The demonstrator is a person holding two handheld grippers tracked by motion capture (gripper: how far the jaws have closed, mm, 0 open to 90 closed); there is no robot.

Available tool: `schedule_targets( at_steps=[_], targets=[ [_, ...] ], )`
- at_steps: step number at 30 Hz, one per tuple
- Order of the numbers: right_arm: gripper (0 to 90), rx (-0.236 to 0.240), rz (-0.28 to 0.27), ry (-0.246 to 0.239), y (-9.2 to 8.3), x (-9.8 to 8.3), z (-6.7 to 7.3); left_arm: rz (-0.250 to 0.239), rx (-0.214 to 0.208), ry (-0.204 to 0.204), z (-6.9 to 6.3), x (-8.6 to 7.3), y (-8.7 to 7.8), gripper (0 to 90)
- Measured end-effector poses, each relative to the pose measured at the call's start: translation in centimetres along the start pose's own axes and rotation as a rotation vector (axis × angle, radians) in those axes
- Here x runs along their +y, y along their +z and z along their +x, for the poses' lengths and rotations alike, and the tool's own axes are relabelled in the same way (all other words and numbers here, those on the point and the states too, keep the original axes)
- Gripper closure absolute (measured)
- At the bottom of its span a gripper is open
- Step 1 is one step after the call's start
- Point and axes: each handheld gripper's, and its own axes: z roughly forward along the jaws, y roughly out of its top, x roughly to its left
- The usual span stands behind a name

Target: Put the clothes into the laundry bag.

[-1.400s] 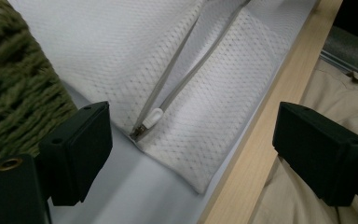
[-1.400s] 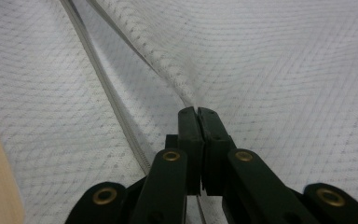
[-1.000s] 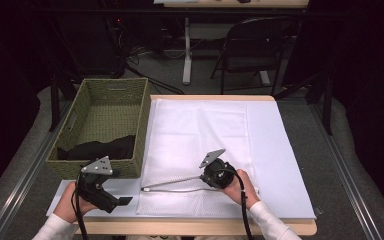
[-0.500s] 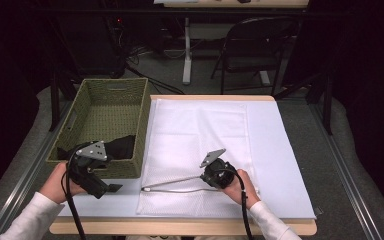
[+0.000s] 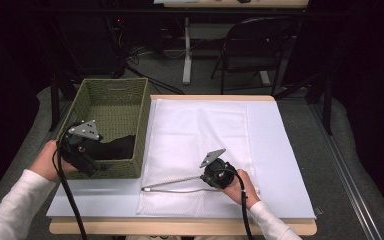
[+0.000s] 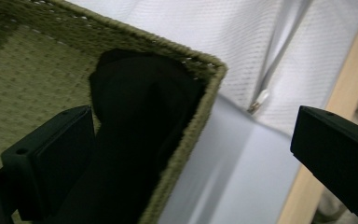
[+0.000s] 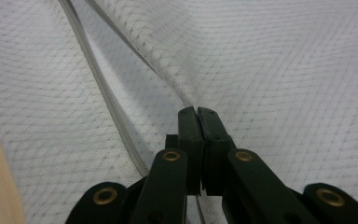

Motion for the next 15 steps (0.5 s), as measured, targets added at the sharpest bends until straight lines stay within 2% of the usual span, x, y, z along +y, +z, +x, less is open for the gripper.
schedule_targets(
  at_steps=[7, 10, 15],
  targets=[
    [89.0, 0.003, 0.008, 0.004, 0.1, 0.0, 0.0, 0.024, 0.003, 0.023, 1.9, 0.6, 0.2, 0.3],
    [89.0, 0.006, 0.007, 0.001, 0.1, 0.0, 0.0, 0.078, 0.020, 0.050, 2.6, 0.8, 0.7, 0.4],
    [89.0, 0.005, 0.011, -0.003, 0.1, 0.0, -0.1, 0.125, 0.031, 0.068, 3.4, 1.0, 1.4, 0.5]
  ],
)
